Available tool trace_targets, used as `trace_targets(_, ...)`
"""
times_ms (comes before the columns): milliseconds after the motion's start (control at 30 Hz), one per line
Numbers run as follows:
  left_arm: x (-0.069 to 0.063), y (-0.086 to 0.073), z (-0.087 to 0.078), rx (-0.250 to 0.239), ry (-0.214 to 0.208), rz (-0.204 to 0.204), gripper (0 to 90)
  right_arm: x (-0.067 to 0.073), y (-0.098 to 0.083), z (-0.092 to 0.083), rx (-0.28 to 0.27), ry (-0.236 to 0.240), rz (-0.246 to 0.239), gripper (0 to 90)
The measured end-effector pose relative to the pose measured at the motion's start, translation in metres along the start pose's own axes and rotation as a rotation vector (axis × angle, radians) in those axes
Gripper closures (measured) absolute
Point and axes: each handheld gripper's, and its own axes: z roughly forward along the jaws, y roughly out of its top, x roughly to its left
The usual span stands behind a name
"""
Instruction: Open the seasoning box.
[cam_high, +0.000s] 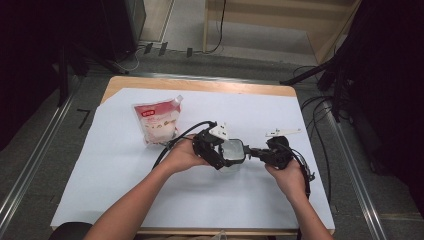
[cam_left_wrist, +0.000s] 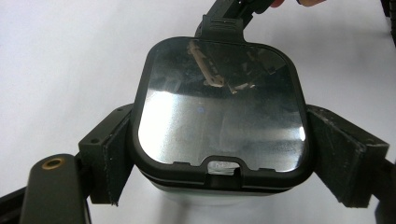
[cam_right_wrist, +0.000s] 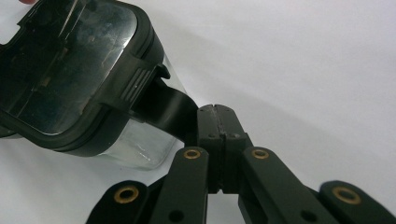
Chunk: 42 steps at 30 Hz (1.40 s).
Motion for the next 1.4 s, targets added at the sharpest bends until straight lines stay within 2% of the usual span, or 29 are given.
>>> trace_targets(333, 0.000, 0.003, -0.001, 0.027, 0.001, -0.003, 17.5, 0.000, 0.000, 0.000, 0.000, 0.002, -0.003, 90.0)
trace_targets(867, -0.002, 0.009, -0.005, 0.001, 0.005, 0.009, 17.6, 0.000, 0.000, -0.001, -0.001, 0.009, -0.003, 90.0)
trace_targets(1133, -0.003, 0.023, -0.011, -0.012, 0.002, 0.018, 18.2, 0.000, 0.000, -0.001, -0.001, 0.018, 0.003, 90.0)
trace_targets(1333, -0.005, 0.033, -0.012, -0.030, 0.004, 0.009, 18.1, 0.000, -0.001, -0.001, -0.002, 0.021, -0.003, 90.0)
trace_targets(1400, -0.006, 0.037, -0.011, -0.035, 0.007, -0.005, 18.1, 0.000, -0.001, -0.001, -0.002, 0.021, -0.003, 90.0)
